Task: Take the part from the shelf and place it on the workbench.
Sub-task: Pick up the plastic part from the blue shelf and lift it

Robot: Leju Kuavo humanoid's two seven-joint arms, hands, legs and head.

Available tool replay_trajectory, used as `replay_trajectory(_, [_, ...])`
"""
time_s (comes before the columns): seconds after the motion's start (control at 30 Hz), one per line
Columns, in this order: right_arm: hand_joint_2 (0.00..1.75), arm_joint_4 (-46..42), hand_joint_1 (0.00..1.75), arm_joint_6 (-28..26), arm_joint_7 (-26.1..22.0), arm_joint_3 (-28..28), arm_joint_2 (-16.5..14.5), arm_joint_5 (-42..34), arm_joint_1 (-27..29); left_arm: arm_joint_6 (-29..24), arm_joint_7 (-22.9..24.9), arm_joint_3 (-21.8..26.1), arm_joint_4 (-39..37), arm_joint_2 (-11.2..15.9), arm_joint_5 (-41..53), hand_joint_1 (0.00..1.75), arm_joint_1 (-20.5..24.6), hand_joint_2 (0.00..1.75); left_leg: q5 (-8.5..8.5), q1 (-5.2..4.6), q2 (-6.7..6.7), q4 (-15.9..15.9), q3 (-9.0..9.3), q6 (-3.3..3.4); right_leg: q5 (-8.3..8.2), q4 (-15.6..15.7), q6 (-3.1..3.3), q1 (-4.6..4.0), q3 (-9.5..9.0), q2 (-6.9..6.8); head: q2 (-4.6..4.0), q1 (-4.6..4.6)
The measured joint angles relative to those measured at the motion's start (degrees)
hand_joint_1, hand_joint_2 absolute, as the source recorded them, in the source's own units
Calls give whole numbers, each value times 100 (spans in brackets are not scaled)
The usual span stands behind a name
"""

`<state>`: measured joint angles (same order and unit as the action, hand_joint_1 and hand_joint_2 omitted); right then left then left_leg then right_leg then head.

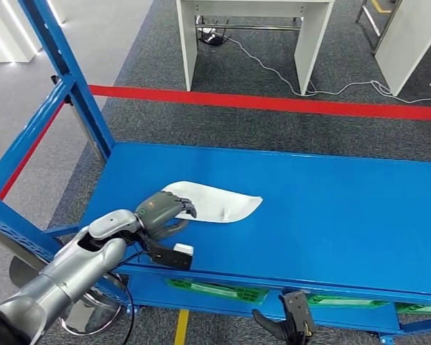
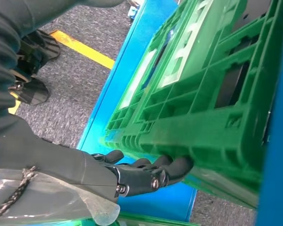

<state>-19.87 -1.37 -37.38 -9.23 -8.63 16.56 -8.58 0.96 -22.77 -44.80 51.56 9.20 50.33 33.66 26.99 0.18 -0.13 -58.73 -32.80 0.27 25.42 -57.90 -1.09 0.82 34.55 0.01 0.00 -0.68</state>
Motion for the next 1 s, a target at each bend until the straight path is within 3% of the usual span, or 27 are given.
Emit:
replay_trajectory(0.07, [175,1,0,-5,0,-9,6,4,-15,191,-113,1,7,72,-239,175,62,175,-29,2,-4,45,3,64,-16,21,-72,10,21,4,0,2])
replay_trajectory(0.13, [175,0,0,-14,0,-23,20,2,-28,130,-139,27,49,111,-456,175,84,175,-72,25,3,92,20,138,126,-170,-119,11,132,6,0,16])
replay_trajectory(0.23, [175,1,0,-32,0,-40,42,-15,-14,-242,0,238,244,46,-815,175,-81,175,-84,33,27,103,15,184,637,-1225,-155,12,621,5,0,28])
replay_trajectory(0.27, [175,1,0,-42,0,-42,46,-21,0,-316,44,337,338,-4,-962,175,-177,175,-82,32,28,102,13,187,721,-1515,-169,16,757,5,0,25])
replay_trajectory(0.3, [175,1,0,-54,0,-43,48,-31,10,-365,76,432,450,-73,-1132,175,-275,175,-78,33,20,99,13,188,692,-1598,-180,22,799,4,0,27])
replay_trajectory(0.33, [175,-1,0,-67,0,-43,48,-44,17,-398,83,530,577,-143,-1316,175,-372,175,-71,35,9,92,15,184,560,-1461,-186,30,738,3,0,28])
replay_trajectory(0.4, [175,-7,0,-100,0,-43,49,-78,36,-472,50,766,904,-283,-1741,175,-543,175,-34,38,-11,58,15,145,186,-718,-193,47,384,5,0,29])
replay_trajectory(0.47, [175,-14,0,-129,0,-43,50,-117,67,-557,-17,1073,1325,-400,-2216,175,-684,175,4,17,-17,-5,-25,82,37,-152,-165,50,103,23,0,31])
replay_trajectory(0.57, [175,-27,0,-185,0,-50,50,-180,127,-644,-93,1522,1964,-586,-2872,175,-870,175,22,11,-15,-32,-63,16,71,-74,-59,36,58,38,0,36])
replay_trajectory(0.63, [175,-50,0,-213,0,-60,50,-213,156,-702,-125,1792,2352,-685,-3195,175,-956,175,155,26,-9,-197,-116,-32,78,-62,17,47,42,33,0,24])
replay_trajectory(0.73, [175,-70,0,-228,0,-72,50,-232,173,-768,-167,2120,2781,-780,-3433,175,-1030,175,639,36,-5,-1211,-579,-90,89,-56,79,53,23,22,0,5])
replay_trajectory(0.77, [175,-72,0,-232,0,-75,50,-234,178,-784,-183,2200,2873,-799,-3474,175,-1069,175,735,37,-5,-1538,-745,-95,93,-57,84,51,19,20,0,7])
replay_trajectory(0.8, [175,-74,0,-238,0,-78,50,-237,182,-809,-207,2266,2955,-820,-3524,175,-1114,175,724,37,-5,-1690,-835,-90,96,-57,87,48,14,21,0,4])
replay_trajectory(0.83, [175,-75,0,-245,0,-80,50,-240,185,-849,-242,2326,3031,-844,-3591,175,-1157,175,603,36,-5,-1621,-824,-78,99,-58,86,46,6,24,0,4])
replay_trajectory(0.93, [175,-85,0,-295,0,-84,50,-247,187,-1195,-414,2526,3300,-971,-3885,175,-1224,175,3,21,-2,-563,-389,0,115,-64,59,32,-16,32,0,7])
replay_trajectory(1.0, [175,-92,0,-339,0,-87,50,-254,187,-1549,-518,2665,3502,-1073,-4085,175,-1241,175,-103,-3,-2,-131,-216,39,114,-70,7,16,1,32,0,13])
